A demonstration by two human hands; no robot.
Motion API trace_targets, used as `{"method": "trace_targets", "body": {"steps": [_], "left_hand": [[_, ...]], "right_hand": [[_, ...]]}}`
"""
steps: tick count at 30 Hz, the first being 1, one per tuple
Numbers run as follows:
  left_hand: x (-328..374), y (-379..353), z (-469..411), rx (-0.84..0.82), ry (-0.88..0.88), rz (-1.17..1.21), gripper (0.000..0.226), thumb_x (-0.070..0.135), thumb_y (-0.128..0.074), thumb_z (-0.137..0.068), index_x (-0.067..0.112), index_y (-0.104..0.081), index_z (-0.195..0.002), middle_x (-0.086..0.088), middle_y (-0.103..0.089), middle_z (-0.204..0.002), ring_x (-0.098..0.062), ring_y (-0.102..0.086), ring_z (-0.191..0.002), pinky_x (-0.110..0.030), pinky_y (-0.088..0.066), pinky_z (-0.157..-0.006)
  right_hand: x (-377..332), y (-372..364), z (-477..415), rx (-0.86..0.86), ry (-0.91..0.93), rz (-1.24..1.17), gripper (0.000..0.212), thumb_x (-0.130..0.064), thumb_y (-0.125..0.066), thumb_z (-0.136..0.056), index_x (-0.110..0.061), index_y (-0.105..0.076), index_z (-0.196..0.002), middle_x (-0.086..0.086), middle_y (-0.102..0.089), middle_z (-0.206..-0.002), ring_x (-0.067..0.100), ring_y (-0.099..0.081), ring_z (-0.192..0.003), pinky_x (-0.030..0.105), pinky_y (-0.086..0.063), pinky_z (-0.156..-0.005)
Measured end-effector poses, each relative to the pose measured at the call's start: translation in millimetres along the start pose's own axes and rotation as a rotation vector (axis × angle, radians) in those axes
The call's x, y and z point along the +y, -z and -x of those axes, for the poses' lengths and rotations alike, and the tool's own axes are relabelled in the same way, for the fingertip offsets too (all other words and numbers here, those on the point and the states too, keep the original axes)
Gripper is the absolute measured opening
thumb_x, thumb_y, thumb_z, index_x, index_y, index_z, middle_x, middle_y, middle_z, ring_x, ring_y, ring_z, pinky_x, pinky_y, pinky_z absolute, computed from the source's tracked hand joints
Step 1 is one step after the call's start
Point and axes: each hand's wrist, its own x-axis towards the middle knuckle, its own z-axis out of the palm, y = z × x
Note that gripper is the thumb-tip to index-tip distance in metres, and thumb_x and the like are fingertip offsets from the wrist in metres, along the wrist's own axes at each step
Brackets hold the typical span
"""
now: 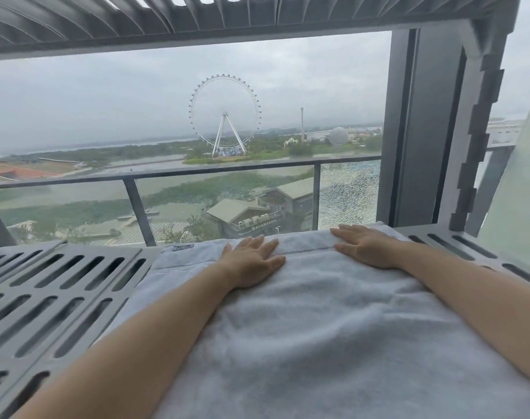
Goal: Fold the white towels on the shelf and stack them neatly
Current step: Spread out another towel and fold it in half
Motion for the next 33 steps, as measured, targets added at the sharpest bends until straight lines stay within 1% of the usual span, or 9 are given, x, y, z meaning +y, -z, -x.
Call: {"method": "trace_targets", "body": {"steps": [7,13,18,20,22,24,26,29,33], "left_hand": [[14.8,-1.5,40.5,-0.009,-0.038,-0.016,0.061,0.063,-0.02,-0.091,0.039,-0.009,-0.146,0.004,-0.003,-0.158,-0.017,0.0,-0.144,-0.052,0.002,-0.113],[20.8,-4.0,61.5,-0.028,-0.088,-0.041,0.061,0.063,-0.019,-0.091,0.04,-0.007,-0.146,0.004,0.001,-0.158,-0.017,0.002,-0.144,-0.053,0.002,-0.113],[18.1,0.8,52.5,-0.066,-0.094,-0.047,0.063,0.067,-0.019,-0.089,0.041,-0.007,-0.145,0.005,-0.002,-0.158,-0.017,0.0,-0.144,-0.056,-0.001,-0.112],[14.8,2.4,42.9,-0.049,-0.111,-0.043,0.062,0.067,-0.02,-0.089,0.042,-0.01,-0.145,0.004,-0.008,-0.157,-0.018,-0.007,-0.144,-0.056,-0.006,-0.113],[11.1,2.5,32.6,0.045,-0.146,0.026,0.057,0.062,-0.027,-0.091,0.039,-0.024,-0.143,0.001,-0.023,-0.152,-0.02,-0.021,-0.14,-0.05,-0.018,-0.113],[6.6,1.9,22.0,0.174,-0.163,0.166,0.047,0.051,-0.037,-0.093,0.03,-0.042,-0.135,-0.002,-0.04,-0.139,-0.021,-0.037,-0.13,-0.041,-0.03,-0.108],[1.7,3.1,10.3,0.23,-0.15,0.209,0.037,0.042,-0.044,-0.093,0.023,-0.052,-0.124,-0.005,-0.048,-0.127,-0.022,-0.046,-0.12,-0.035,-0.036,-0.102],[-5.6,5.0,-4.4,0.23,-0.134,0.172,0.032,0.039,-0.051,-0.09,0.019,-0.056,-0.114,-0.005,-0.052,-0.118,-0.023,-0.051,-0.112,-0.036,-0.041,-0.097],[-11.3,7.0,-17.8,0.317,-0.135,0.191,0.035,0.04,-0.056,-0.087,0.017,-0.055,-0.113,-0.003,-0.056,-0.119,-0.022,-0.053,-0.11,-0.039,-0.044,-0.094]], "right_hand": [[-7.1,-4.3,46.4,-0.014,-0.011,-0.023,0.058,-0.055,-0.026,-0.094,-0.031,-0.014,-0.146,-0.005,-0.006,-0.157,0.012,-0.002,-0.143,0.037,-0.002,-0.117],[-10.5,-5.8,77.9,-0.049,-0.031,-0.005,0.061,-0.06,-0.023,-0.092,-0.035,-0.009,-0.146,-0.007,-0.002,-0.157,0.013,0.002,-0.143,0.038,-0.001,-0.117],[-21.5,-0.5,66.2,-0.054,-0.071,-0.027,0.061,-0.055,-0.026,-0.094,-0.027,-0.015,-0.147,-0.004,-0.007,-0.157,0.014,-0.003,-0.144,0.039,-0.004,-0.117],[-32.2,-1.7,56.4,-0.001,-0.056,-0.087,0.059,-0.051,-0.03,-0.095,-0.022,-0.022,-0.145,-0.001,-0.016,-0.156,0.016,-0.012,-0.142,0.037,-0.01,-0.116],[-46.4,-4.8,45.4,0.064,-0.013,-0.151,0.054,-0.046,-0.037,-0.094,-0.02,-0.033,-0.141,0.001,-0.029,-0.151,0.019,-0.027,-0.137,0.036,-0.02,-0.112],[-60.5,-8.3,33.1,0.13,0.03,-0.181,0.047,-0.042,-0.043,-0.092,-0.02,-0.042,-0.134,0.002,-0.039,-0.144,0.021,-0.037,-0.13,0.035,-0.028,-0.107],[-68.5,-9.3,19.1,0.203,0.058,-0.196,0.038,-0.037,-0.047,-0.09,-0.019,-0.05,-0.124,0.005,-0.048,-0.134,0.021,-0.043,-0.122,0.032,-0.032,-0.101],[-69.8,-7.3,1.8,0.24,0.069,-0.194,0.03,-0.032,-0.048,-0.09,-0.017,-0.054,-0.115,0.006,-0.052,-0.124,0.022,-0.045,-0.116,0.033,-0.034,-0.097],[-64.0,-5.0,-12.7,0.231,0.116,-0.148,0.028,-0.03,-0.047,-0.091,-0.015,-0.053,-0.113,0.004,-0.05,-0.122,0.021,-0.043,-0.115,0.034,-0.035,-0.097]]}}
